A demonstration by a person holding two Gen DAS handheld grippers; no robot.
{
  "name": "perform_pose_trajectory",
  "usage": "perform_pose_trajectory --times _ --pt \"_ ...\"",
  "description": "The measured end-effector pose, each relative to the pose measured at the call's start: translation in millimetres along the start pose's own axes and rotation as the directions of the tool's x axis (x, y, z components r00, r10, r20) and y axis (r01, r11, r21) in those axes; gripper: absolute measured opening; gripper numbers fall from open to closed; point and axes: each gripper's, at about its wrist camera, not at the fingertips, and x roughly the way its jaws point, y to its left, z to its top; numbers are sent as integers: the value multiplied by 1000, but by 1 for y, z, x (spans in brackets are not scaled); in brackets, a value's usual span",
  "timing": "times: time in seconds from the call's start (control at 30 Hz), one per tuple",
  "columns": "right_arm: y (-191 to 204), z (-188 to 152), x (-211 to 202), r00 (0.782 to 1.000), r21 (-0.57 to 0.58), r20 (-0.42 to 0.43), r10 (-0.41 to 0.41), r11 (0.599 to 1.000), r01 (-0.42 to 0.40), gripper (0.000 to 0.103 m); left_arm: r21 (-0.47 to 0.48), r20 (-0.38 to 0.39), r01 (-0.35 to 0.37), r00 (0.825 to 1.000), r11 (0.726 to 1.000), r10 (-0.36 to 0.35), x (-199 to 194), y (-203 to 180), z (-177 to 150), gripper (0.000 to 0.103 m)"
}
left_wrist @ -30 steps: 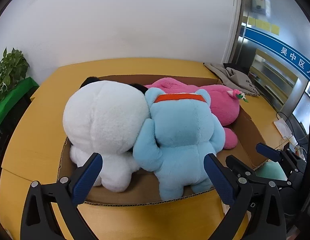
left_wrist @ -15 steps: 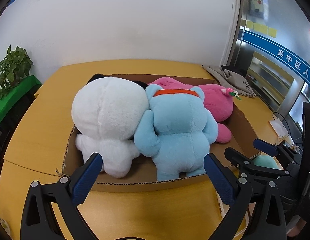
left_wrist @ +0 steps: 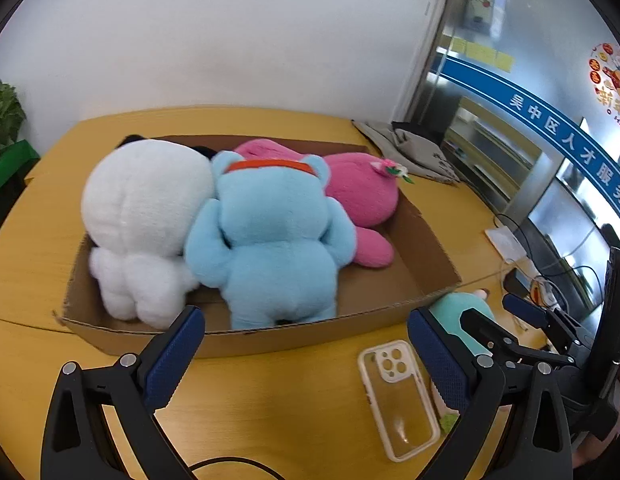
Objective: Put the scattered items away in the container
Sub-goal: 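Move both grippers onto the teal-and-pink plush and close them on it, then lower the teal-and-pink plush into the box with both grippers and release it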
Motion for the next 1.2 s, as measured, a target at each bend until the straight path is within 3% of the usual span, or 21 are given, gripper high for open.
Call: perform_pose_trajectory --times 0.13,0.27,0.33,0.53,0.6,0.63,0.67,0.7,0.83,1.0,1.2 --pt "-37 -29 -4 996 68 -71 -50 996 55 81 29 -98 142 986 990 -138 36 -36 1 102" --pt "-36 -66 14 979 10 -187 -80 996 83 81 7 -217 255 944 967 -247 79 -71 -1 102" --pt "-32 -78 18 978 -18 -190 -92 996 90 82 6 -258 281 928 960 -270 96 -84 -4 102" --pt "-43 -84 24 982 5 -191 -15 1000 16 82 -12 -318 358 884 934 -343 131 -112 -17 102" --pt "-44 -86 24 983 3 -184 3 1000 -2 78 -18 -348 371 868 928 -354 140 -116 -23 86" --pt "-44 -87 23 984 7 -179 9 1000 -8 74 -36 -356 398 852 917 -384 143 -117 -25 82" --pt "-45 -87 23 984 18 -175 17 1000 -14 74 -45 -356 408 846 912 -396 144 -116 -26 79" --pt "-46 -87 23 985 31 -172 29 999 -24 71 -42 -355 412 845 910 -399 143 -117 -26 72" --pt "-49 -83 19 983 62 -164 86 995 -76 61 -23 -343 412 853 911 -394 131 -121 -24 65" --pt "-40 -71 -3 987 60 -89 131 990 -126 60 41 -252 388 896 921 -366 85 -127 -4 64" --pt "-17 -14 -35 981 -20 57 184 983 -183 60 120 -78 352 935 928 -345 32 -120 56 64"
